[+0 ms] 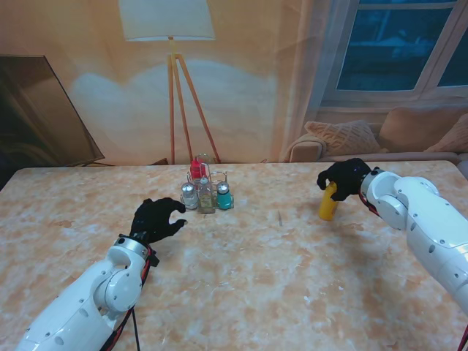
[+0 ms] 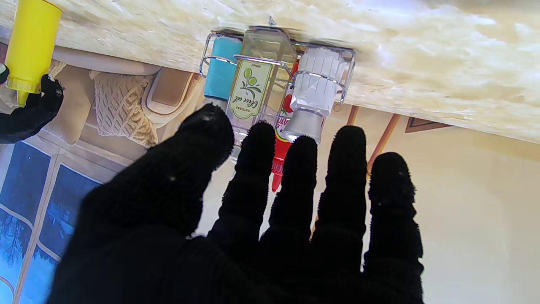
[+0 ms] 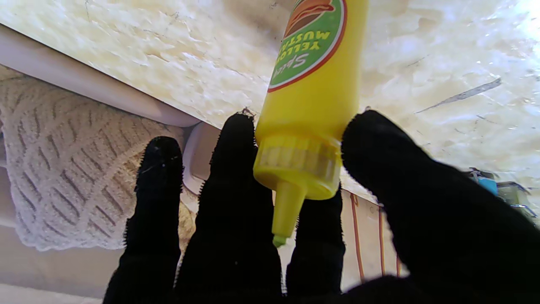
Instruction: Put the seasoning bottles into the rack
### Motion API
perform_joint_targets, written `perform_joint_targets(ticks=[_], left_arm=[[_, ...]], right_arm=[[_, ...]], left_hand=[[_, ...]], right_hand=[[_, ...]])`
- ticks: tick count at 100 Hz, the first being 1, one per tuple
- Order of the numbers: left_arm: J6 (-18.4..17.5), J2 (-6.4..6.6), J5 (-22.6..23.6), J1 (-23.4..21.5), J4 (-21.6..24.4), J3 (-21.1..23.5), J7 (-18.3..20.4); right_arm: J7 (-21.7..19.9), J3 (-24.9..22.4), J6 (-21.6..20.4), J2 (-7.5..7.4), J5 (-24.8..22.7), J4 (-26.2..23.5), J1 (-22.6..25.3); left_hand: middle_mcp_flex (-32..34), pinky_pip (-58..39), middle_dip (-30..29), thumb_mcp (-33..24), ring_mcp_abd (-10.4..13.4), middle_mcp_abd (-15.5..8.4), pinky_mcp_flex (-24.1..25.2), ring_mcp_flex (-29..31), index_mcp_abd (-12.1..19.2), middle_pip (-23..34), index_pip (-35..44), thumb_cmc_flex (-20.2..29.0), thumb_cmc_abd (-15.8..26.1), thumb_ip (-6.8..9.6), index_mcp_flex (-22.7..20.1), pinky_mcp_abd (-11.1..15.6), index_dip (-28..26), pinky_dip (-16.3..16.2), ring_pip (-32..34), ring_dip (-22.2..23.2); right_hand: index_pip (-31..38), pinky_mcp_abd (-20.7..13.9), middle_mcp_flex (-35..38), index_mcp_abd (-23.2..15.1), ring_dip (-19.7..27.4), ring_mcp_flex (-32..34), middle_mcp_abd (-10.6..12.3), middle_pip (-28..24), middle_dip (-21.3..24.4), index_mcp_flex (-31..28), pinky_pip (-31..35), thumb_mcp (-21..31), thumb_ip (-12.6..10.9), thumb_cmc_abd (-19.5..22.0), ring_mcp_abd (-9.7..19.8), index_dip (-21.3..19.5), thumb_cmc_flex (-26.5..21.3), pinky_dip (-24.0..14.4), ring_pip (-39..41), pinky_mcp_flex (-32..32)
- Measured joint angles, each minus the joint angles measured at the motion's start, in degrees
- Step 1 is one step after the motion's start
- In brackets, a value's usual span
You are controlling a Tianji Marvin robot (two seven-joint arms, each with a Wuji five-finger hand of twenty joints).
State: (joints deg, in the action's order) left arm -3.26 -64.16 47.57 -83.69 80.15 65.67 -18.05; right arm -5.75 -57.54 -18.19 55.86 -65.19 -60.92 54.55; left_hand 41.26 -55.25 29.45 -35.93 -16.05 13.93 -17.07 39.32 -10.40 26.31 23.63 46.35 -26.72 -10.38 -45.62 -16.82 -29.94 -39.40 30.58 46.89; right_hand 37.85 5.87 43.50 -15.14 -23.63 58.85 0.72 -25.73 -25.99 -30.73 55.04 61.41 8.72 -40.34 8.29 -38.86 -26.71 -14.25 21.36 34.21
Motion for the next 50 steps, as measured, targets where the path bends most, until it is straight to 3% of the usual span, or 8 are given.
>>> perform_joint_targets(ticks=[8, 19, 30, 36, 50], left_arm=[[0.0, 0.0, 0.0, 0.0, 0.0, 0.0, 0.0], [0.0, 0.0, 0.0, 0.0, 0.0, 0.0, -0.1], [0.0, 0.0, 0.1, 0.0, 0.0, 0.0, -0.1], [0.0, 0.0, 0.1, 0.0, -0.1, 0.0, -0.1], [0.0, 0.0, 0.2, 0.0, -0.2, 0.0, -0.2]], right_arm=[[0.0, 0.1, 0.1, 0.02, 0.4, 0.1, 0.0], [-0.6, 0.4, 0.4, 0.07, 1.3, 0.1, -0.1], [-0.6, 0.7, 0.6, 0.14, 1.8, 0.2, -0.3], [-0.5, 0.8, 0.7, 0.26, 2.4, 0.4, -0.4], [0.1, 1.3, 0.9, 0.48, 4.1, 1.1, -0.7]], left_hand=[[0.0, 0.0, 0.0, 0.0, 0.0, 0.0, 0.0, 0.0, 0.1, 0.0, 0.2, 0.0, 0.0, 0.0, 0.0, 0.0, -0.1, 0.0, 0.0, 0.0], [0.0, 0.0, 0.0, 0.0, 0.0, 0.0, 0.0, 0.0, 0.1, 0.0, 0.7, 0.0, 0.0, 0.0, 0.0, 0.0, -0.1, 0.0, 0.0, 0.0], [0.0, 0.0, 0.0, 0.0, 0.0, 0.0, 0.0, 0.0, 0.2, 0.0, 0.8, 0.0, 0.0, 0.0, 0.0, 0.0, -0.1, 0.0, 0.0, 0.0], [0.0, 0.0, 0.0, 0.0, 0.0, 0.0, 0.0, 0.0, 0.2, 0.0, 0.8, 0.0, 0.0, 0.0, 0.0, 0.0, -0.1, 0.0, 0.0, 0.0], [0.0, 0.0, 0.0, 0.0, 0.0, 0.0, 0.0, 0.0, 0.3, 0.0, 1.4, 0.0, 0.0, 0.0, 0.0, 0.0, -0.5, 0.0, 0.0, 0.0]], right_hand=[[0.6, -0.5, 0.5, 0.0, -0.8, 0.6, 0.5, -1.0, -1.4, 0.1, 0.2, 0.0, 0.1, 0.0, 0.0, 0.0, 0.0, -0.2, 0.3, 1.3], [1.6, -2.1, 1.5, 0.0, -5.0, 2.0, 1.4, -3.0, -1.7, -0.4, 1.3, -0.1, 6.3, -2.1, -0.2, 0.0, -2.2, -2.2, 0.8, 3.8], [3.0, -3.8, 3.5, -0.3, -7.4, 3.9, 2.9, -5.8, -4.2, -2.2, 1.6, -0.6, 10.0, -4.8, -0.9, 0.9, -4.3, -3.9, 1.7, 6.3], [5.2, -4.6, 4.9, -1.7, -8.1, 5.2, 3.1, -6.3, -7.0, -3.0, 2.1, -1.1, 10.6, -6.5, -1.0, 2.9, -4.6, -4.9, 2.6, 7.8], [8.6, -6.7, 8.1, -4.7, -8.9, 7.7, 3.1, -5.6, -8.6, -4.5, 2.9, -3.0, 11.8, -9.0, -1.0, 4.7, -5.2, -6.0, 6.0, 11.0]])
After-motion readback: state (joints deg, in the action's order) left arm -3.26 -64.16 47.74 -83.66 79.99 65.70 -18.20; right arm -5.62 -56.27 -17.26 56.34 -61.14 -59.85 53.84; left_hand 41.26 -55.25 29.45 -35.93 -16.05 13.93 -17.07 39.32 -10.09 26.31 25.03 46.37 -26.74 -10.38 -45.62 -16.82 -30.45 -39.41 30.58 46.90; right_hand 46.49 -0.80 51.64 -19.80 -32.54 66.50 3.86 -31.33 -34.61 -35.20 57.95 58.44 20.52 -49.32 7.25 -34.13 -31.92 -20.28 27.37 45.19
